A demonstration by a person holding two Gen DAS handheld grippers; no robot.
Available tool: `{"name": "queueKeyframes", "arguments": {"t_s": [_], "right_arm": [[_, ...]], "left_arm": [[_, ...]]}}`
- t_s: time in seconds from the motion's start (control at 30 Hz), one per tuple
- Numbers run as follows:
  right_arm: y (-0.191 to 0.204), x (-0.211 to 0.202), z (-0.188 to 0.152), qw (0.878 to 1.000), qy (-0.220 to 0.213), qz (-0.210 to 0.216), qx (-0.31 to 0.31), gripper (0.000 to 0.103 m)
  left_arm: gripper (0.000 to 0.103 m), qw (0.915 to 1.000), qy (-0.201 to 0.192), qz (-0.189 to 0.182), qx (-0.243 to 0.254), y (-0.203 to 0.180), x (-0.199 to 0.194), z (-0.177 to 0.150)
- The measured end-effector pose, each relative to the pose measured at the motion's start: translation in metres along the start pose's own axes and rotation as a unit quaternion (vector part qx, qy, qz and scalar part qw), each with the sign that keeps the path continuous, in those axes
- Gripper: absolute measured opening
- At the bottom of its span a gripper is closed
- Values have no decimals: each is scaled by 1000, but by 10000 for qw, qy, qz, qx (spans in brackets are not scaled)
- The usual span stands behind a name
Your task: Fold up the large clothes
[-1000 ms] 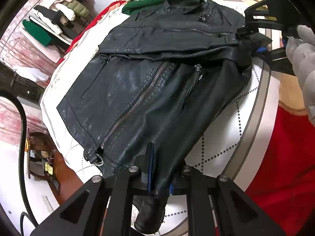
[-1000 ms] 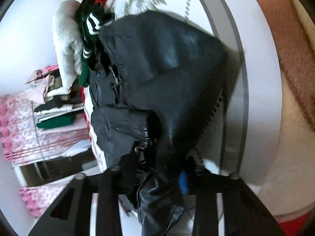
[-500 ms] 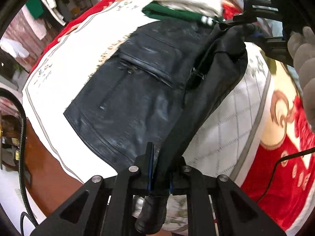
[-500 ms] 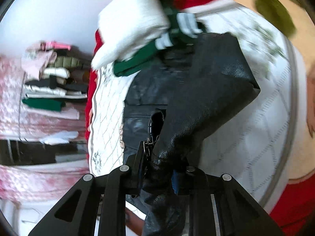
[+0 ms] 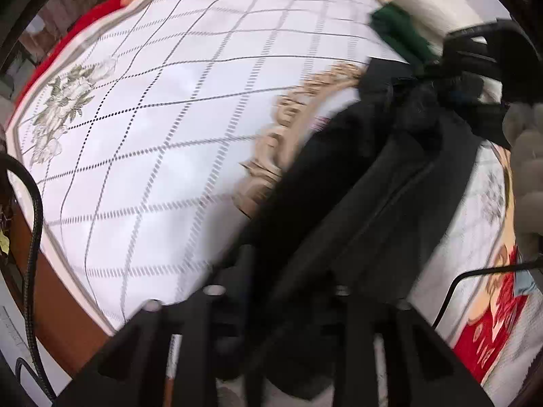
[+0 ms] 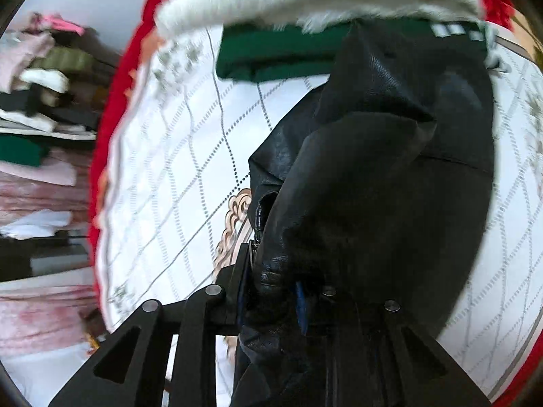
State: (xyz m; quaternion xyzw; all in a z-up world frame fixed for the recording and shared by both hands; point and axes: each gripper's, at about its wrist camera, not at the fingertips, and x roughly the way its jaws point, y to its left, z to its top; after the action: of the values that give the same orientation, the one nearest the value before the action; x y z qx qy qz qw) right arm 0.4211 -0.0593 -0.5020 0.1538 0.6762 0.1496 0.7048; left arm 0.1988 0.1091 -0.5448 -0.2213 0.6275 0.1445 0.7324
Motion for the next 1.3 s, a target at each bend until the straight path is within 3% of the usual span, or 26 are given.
{"name": "queueKeyframes", "arguments": {"t_s": [0.03, 0.1, 0.13, 0.2, 0.27, 0.33, 0.43, 0.5, 0.57, 0.73, 0.87, 0.9, 0.93, 1.0, 1.07, 1.1, 1.17, 1.3], "right_arm": [[4, 13, 5, 9999, 142, 3, 27, 36], [6, 21, 12, 9992, 313, 242, 60, 44], [6, 19, 14, 9985, 362, 417, 49, 44], [-4, 5, 12, 9911, 395, 1270, -30, 45], [-25, -20, 7, 9829, 301, 1815, 23, 48], [-52, -48, 1, 9854, 42, 1701, 74, 58], [-111, -81, -7, 9919, -307, 1194, 294, 60], [-157, -90, -7, 9936, -414, 887, 571, 66], [-195, -88, -2, 9919, -473, 835, 832, 69], [-246, -44, 25, 9850, -306, 1350, 1032, 70], [-253, 2, 47, 9648, 58, 2359, 1164, 70], [-250, 7, 50, 9638, 30, 2417, 1124, 71], [-244, 5, 51, 9677, -98, 2328, 966, 69], [-237, 1, 47, 9742, -202, 2094, 815, 36], [-247, -4, 37, 9688, -229, 2160, 1195, 19], [-258, -12, 26, 9599, -301, 2322, 1541, 17], [-274, -28, 4, 9539, -460, 2253, 1927, 16], [-328, -61, -76, 9289, -608, 2023, 3042, 16]], "left_arm": [[55, 9999, 87, -3, -88, 11, 5, 6], [71, 9995, 81, 45, -293, 33, 6, 12], [72, 9992, 31, 55, -385, 43, 3, 13], [72, 9983, 54, 53, -572, 57, -3, 10], [73, 9978, 24, 36, -656, 60, -7, 6], [82, 9983, 3, 99, -569, 52, -5, 1], [82, 9982, 76, 494, -329, 40, 19, -2], [85, 9963, 136, 816, -218, 36, 47, -3], [91, 9959, 152, 844, -293, 39, 57, -2], [93, 9945, 40, 1035, -179, 33, 57, -2], [94, 9930, -34, 1178, 17, 24, 61, -1], [94, 9926, -37, 1209, 64, 15, 66, 4], [95, 9922, -46, 1242, 120, 12, 68, 6], [99, 9908, -77, 1322, 283, 6, 71, 12], [101, 9894, -128, 1380, 436, 5, 73, 18], [101, 9889, -173, 1393, 482, 5, 73, 21], [101, 9879, -243, 1409, 599, 2, 74, 39], [101, 9854, -403, 1431, 830, -3, 66, 69]]}}
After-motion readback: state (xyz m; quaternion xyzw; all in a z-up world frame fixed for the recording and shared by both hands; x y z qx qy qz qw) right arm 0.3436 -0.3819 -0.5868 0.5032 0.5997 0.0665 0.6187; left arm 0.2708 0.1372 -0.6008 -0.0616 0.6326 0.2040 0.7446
